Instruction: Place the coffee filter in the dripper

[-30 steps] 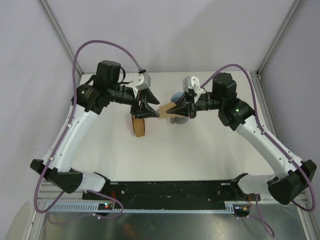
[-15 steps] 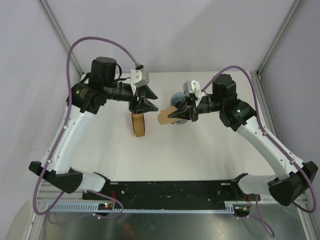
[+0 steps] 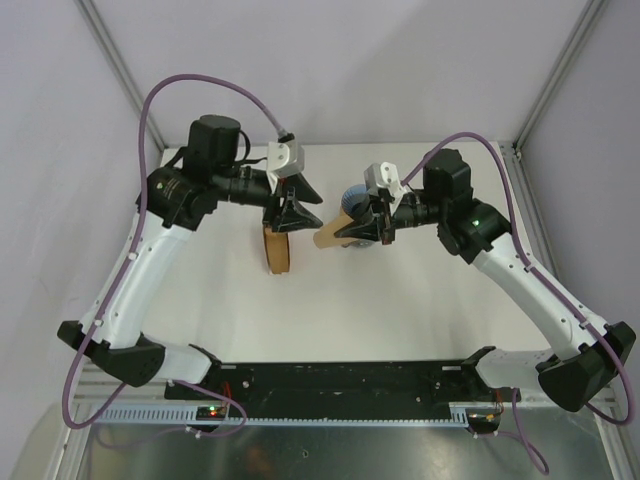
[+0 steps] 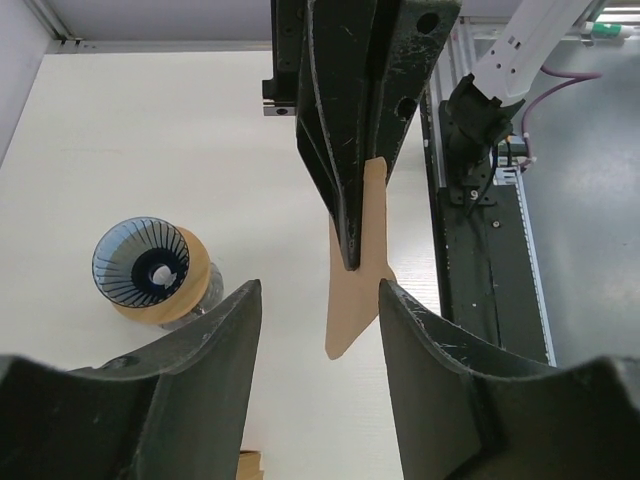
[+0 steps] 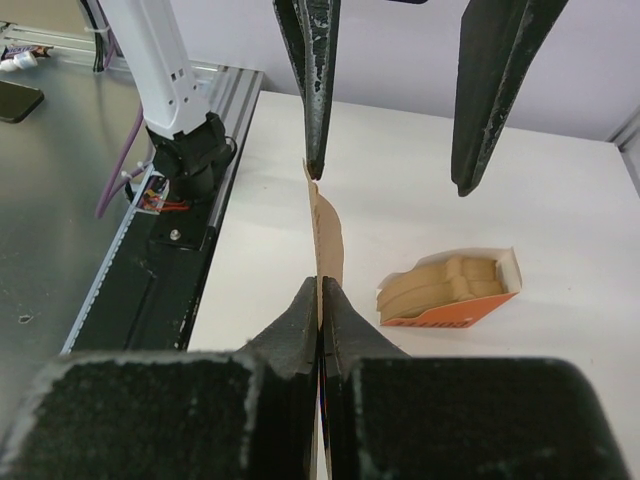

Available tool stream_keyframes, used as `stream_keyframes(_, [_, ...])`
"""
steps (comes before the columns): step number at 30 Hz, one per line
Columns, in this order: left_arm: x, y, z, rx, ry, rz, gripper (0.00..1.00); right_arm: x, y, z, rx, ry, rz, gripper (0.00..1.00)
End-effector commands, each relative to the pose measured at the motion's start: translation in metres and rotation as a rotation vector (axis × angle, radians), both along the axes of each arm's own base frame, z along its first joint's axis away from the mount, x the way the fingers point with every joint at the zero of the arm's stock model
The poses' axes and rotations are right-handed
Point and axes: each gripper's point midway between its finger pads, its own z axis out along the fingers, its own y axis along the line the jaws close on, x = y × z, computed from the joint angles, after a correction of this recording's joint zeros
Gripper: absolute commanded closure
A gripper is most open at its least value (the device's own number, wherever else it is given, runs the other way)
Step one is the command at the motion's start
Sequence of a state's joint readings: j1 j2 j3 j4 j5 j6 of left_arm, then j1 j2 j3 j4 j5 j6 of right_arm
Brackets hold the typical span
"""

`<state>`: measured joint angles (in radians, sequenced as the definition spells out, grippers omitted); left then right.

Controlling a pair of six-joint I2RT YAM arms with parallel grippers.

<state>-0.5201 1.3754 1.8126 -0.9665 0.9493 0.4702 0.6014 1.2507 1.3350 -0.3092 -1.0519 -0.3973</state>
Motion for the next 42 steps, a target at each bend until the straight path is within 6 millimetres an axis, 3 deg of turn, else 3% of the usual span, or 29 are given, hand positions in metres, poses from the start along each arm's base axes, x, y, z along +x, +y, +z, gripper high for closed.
stream_keyframes(1, [-0.009, -0.005, 0.007, -0.024, 0.011, -0.035, 0.44, -0.003, 0.001, 0.014, 0.034, -0.046, 0.004, 1.0])
stream_keyframes(16, [-0.013, -0.004, -0.005, -0.01, 0.028, -0.051, 0.41, -0.004, -0.003, 0.019, 0.044, -0.06, -0.001, 1.0])
stream_keyframes(25, [-0.013, -0.005, 0.001, -0.021, 0.011, -0.061, 0.48, -0.01, -0.003, 0.018, 0.041, -0.06, 0.026, 1.0])
stream_keyframes(31, [-0.025, -0.002, 0.002, -0.028, 0.011, -0.1, 0.43, -0.004, -0.013, 0.007, 0.007, -0.061, 0.011, 1.0])
stream_keyframes(38, [-0.027, -0.005, 0.0, -0.024, 0.011, -0.111, 0.41, -0.011, -0.013, 0.011, 0.019, -0.072, 0.04, 1.0])
stream_keyframes(42, [-0.022, -0.004, 0.005, -0.02, -0.027, -0.09, 0.49, -0.018, -0.014, 0.014, 0.028, -0.067, 0.07, 1.0])
